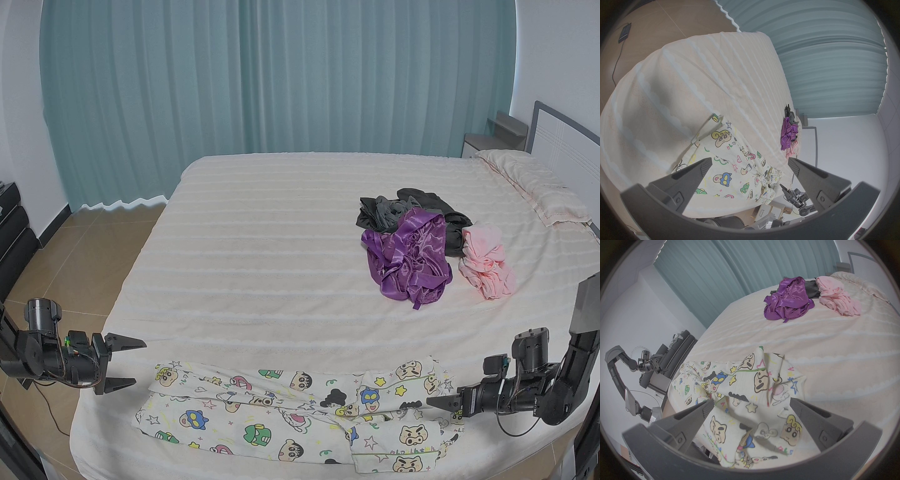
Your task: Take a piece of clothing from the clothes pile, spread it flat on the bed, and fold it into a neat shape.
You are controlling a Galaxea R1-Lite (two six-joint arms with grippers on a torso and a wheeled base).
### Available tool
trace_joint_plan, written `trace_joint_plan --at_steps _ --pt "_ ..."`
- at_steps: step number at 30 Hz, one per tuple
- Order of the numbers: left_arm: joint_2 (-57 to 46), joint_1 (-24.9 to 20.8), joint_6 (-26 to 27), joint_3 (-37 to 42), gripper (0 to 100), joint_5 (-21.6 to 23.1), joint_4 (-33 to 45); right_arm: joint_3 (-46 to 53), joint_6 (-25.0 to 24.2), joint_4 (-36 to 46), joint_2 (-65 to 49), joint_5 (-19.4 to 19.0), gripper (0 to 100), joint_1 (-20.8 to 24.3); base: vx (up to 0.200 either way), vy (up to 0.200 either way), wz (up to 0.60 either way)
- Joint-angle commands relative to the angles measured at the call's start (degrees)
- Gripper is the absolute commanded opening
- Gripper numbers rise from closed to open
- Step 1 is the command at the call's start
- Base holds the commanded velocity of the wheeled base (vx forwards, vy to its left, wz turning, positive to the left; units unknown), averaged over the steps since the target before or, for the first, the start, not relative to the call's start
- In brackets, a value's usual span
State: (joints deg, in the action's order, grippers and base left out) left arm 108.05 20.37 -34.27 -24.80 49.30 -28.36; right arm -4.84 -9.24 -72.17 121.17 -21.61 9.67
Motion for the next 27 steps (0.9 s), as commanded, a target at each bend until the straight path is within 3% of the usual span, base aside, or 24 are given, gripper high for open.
trace_joint_plan --at_steps 1,8,20,21,24,27 --pt "0.1 0.0 0.0 0.0 100 0.0 0.0 -0.2 -0.2 -10.3 13.6 -1.3 100 1.6 0.0 0.0 0.0" --pt "0.1 0.0 0.0 0.0 100 0.0 0.0 -1.3 -0.3 -13.2 17.3 -2.5 100 1.7 0.0 0.0 0.0" --pt "0.1 0.0 1.2 0.4 100 0.0 0.0 -5.4 -7.9 -16.4 18.7 -3.4 100 2.2 0.0 0.0 0.0" --pt "0.1 0.0 1.7 0.7 100 0.0 0.0 -5.3 -7.9 -16.3 18.7 -3.5 0 2.2 0.0 0.0 0.0" --pt "0.1 0.0 2.5 0.8 100 0.0 0.1 -4.7 -7.9 -16.4 18.7 -4.2 0 2.1 0.0 0.0 0.0" --pt "0.1 0.0 2.5 0.8 100 0.0 0.1 -2.6 -8.0 -17.2 17.7 -7.9 0 1.4 0.0 0.0 0.0"
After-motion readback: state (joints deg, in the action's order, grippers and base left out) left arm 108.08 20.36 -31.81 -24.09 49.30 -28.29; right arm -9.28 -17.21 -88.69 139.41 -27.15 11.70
